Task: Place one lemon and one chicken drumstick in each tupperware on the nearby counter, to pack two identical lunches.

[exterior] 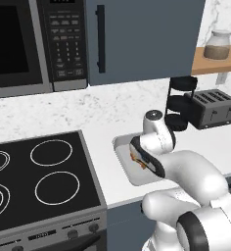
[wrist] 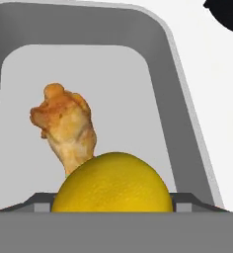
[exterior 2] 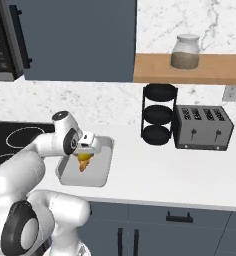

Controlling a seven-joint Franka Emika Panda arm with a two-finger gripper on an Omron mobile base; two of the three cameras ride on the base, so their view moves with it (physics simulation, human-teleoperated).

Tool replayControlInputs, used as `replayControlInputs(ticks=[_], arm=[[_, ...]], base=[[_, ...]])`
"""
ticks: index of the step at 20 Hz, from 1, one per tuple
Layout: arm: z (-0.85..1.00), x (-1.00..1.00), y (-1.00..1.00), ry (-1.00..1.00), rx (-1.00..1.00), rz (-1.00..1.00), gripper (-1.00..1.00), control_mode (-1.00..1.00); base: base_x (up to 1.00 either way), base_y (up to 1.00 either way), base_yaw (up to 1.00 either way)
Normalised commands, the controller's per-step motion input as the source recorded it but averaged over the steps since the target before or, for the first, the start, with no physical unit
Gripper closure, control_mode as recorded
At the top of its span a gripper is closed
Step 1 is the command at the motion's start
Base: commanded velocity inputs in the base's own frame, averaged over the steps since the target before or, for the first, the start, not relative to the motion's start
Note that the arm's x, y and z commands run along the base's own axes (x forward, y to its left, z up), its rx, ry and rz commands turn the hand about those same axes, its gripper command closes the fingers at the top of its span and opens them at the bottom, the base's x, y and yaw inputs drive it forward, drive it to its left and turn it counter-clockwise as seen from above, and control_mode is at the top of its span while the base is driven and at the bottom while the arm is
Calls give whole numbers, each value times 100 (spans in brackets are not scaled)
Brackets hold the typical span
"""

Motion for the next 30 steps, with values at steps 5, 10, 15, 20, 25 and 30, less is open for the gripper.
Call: replayControlInputs(ticks=[5,10,15,20,25,30], arm=[[0,100,-4,31,1,0,100,-100],[-45,26,-12,15,1,1,100,-100],[-75,0,-1,0,0,1,100,-100],[-31,-2,0,0,0,0,100,-100],[3,-43,-18,-9,1,0,100,-100],[0,-1,0,-1,0,0,-100,-100]], base=[[0,0,0],[0,0,0],[0,0,0],[0,0,0],[0,0,0],[0,0,0]])
